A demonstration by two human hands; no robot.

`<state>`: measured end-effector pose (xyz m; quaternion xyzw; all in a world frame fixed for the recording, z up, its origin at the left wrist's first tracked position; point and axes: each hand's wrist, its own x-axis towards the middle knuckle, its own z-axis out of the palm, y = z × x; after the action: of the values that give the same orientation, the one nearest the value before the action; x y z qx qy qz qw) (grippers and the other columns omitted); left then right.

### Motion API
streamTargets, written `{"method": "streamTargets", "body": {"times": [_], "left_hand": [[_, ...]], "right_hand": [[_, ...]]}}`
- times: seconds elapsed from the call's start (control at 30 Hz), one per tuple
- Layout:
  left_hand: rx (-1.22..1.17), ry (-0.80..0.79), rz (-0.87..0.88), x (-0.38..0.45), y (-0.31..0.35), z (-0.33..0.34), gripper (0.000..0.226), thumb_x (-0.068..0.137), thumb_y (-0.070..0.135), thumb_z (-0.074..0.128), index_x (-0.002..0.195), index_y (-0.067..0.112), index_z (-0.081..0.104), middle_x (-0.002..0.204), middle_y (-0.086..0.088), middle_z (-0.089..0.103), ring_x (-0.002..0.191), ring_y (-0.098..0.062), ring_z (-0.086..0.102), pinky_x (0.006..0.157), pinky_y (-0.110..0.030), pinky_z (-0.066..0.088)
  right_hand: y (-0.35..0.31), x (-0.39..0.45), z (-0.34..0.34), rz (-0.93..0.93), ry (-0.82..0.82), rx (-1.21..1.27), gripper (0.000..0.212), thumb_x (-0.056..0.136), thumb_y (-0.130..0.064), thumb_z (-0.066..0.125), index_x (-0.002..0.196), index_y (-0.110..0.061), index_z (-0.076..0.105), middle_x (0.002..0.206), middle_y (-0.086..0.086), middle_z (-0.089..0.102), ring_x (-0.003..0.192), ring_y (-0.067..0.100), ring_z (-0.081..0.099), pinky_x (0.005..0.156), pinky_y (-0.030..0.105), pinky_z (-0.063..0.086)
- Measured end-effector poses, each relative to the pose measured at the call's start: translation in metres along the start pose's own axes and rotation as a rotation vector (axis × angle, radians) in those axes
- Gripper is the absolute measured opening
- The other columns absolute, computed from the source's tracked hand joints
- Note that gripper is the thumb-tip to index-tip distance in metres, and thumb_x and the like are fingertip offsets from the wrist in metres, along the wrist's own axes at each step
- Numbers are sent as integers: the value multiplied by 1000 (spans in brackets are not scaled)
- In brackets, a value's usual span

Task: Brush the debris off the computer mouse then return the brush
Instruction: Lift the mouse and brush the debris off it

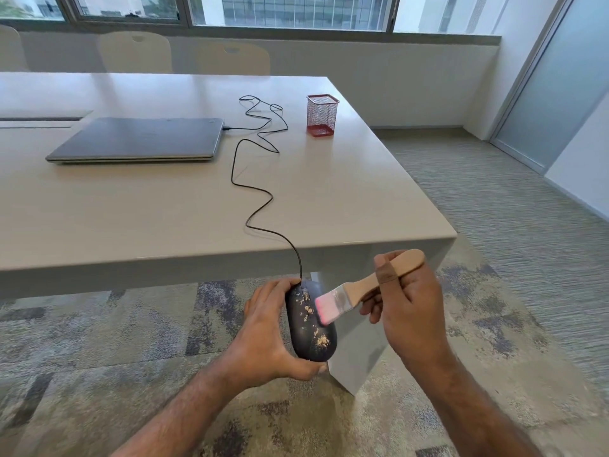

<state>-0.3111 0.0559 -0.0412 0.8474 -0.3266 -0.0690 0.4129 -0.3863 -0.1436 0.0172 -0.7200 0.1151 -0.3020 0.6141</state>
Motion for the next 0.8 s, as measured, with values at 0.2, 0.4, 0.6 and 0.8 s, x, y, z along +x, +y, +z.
{"method": "streamTargets", "body": {"times": [0.2, 0.4, 0.6, 0.8], "left_hand": [[9, 8, 6, 0, 1, -1, 114, 41, 60, 87, 136, 50, 27, 131, 43, 25, 130, 13, 26, 104, -11, 23], [31, 8, 11, 1, 3, 0, 115, 41, 60, 87, 139, 44, 30, 132, 39, 27, 130, 12, 25, 102, -8, 23], [21, -9, 16, -1, 4, -1, 114, 42, 60, 86, 140, 42, 30, 132, 36, 26, 130, 9, 25, 108, -15, 23], [20, -4, 20, 0, 4, 1, 115, 41, 62, 86, 140, 45, 29, 133, 36, 26, 130, 7, 26, 107, -16, 24]], "right_hand": [[0, 1, -2, -15, 67, -99, 17, 100, -40, 54, 86, -30, 55, 59, 12, 66, 46, 25, 64, 43, 28, 46], [-9, -6, 14, -3, -17, -94, 20, 95, -49, 53, 84, -32, 54, 59, 10, 67, 43, 18, 61, 42, 29, 47], [-19, -2, 8, -33, 53, -194, 20, 97, -42, 52, 85, -26, 53, 59, 6, 66, 46, 12, 63, 43, 20, 47], [-20, -12, 23, 21, -50, -156, 23, 90, -49, 51, 87, -27, 53, 58, 3, 67, 44, 14, 62, 43, 27, 48]]}}
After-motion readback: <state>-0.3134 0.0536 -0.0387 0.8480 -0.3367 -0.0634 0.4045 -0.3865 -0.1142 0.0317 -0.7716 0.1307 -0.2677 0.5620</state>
